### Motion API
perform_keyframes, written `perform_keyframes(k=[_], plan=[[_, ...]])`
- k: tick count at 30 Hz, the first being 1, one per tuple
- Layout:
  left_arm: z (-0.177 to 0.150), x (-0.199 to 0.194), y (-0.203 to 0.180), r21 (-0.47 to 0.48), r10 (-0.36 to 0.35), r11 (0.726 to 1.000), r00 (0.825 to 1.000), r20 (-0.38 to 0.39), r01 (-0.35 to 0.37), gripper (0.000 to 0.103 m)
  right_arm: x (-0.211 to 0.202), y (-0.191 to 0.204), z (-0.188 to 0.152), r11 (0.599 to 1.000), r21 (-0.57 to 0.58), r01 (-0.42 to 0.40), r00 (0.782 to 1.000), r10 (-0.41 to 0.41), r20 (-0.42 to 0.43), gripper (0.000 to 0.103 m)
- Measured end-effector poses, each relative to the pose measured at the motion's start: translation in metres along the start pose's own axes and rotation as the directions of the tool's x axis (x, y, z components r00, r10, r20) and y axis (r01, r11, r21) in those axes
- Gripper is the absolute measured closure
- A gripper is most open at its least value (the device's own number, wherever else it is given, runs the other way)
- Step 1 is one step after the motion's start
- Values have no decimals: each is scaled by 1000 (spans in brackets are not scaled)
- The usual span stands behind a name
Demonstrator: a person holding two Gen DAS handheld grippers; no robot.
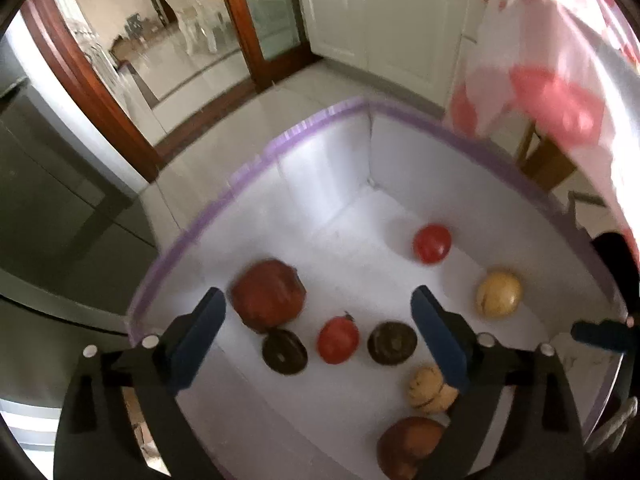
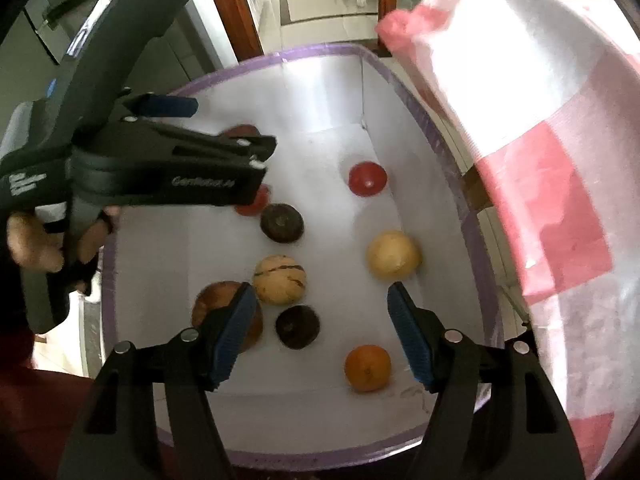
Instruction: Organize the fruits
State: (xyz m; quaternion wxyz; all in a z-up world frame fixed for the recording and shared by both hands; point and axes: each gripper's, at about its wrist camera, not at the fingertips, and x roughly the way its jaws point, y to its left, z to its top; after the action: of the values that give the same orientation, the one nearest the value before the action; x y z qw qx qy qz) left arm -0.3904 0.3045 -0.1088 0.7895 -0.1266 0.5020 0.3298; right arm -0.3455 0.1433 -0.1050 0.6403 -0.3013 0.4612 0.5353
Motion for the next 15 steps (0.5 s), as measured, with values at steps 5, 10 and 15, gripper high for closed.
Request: perform_keyframes(k=[5,10,15], plan=[[10,-11,-9,20,7,1000,999,48,-8,5,-23,2,0,1000,-4,-15,998,15,55,30],[24,-24,-22,68,53,996,994,93,-59,5,-56,2,4,999,-9,-39,989,40,141,29],[58,-70,-35,70,107,990,968,228,-126,4,-110,-13,1,999,21,-39,959,32,282,25]])
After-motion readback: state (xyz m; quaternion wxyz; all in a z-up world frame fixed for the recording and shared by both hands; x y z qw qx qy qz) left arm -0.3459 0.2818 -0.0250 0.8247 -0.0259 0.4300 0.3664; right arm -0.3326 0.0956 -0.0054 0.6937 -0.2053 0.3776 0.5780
